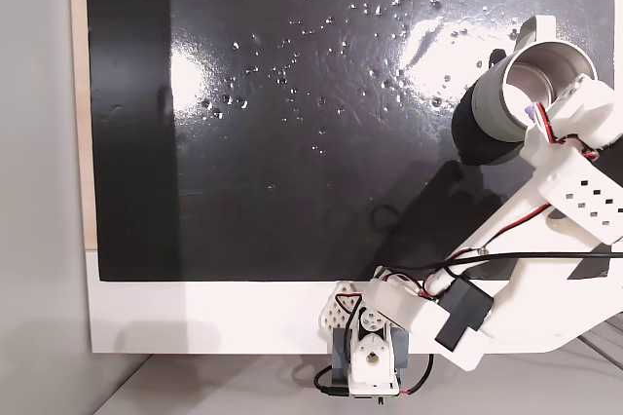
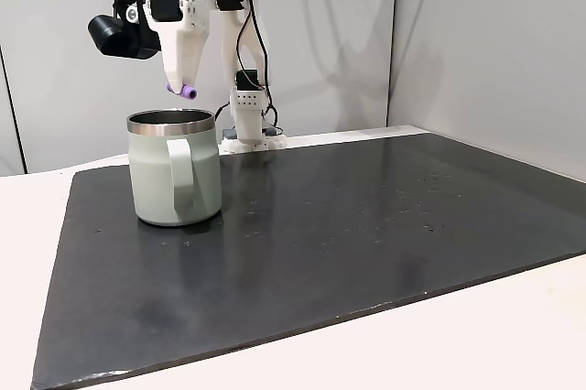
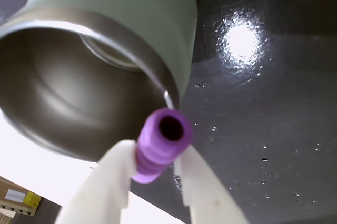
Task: Grasp a pengrip and put it in the cup.
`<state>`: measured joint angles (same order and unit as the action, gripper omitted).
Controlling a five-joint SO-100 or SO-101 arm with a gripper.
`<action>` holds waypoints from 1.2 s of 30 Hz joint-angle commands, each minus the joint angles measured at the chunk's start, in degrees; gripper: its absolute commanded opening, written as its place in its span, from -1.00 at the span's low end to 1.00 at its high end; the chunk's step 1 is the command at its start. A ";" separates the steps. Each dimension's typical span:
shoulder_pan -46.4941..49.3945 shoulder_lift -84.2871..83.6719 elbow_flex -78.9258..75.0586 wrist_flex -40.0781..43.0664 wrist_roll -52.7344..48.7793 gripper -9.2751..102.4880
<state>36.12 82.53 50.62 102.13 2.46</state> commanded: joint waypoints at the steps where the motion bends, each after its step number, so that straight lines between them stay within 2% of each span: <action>1: -1.41 -0.53 -2.37 -0.79 1.32 -0.83; 9: -3.43 -7.29 -8.53 0.00 4.75 -0.83; 36: -4.75 -13.01 -18.63 -2.55 8.09 -0.83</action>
<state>31.11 68.64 34.98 100.02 10.28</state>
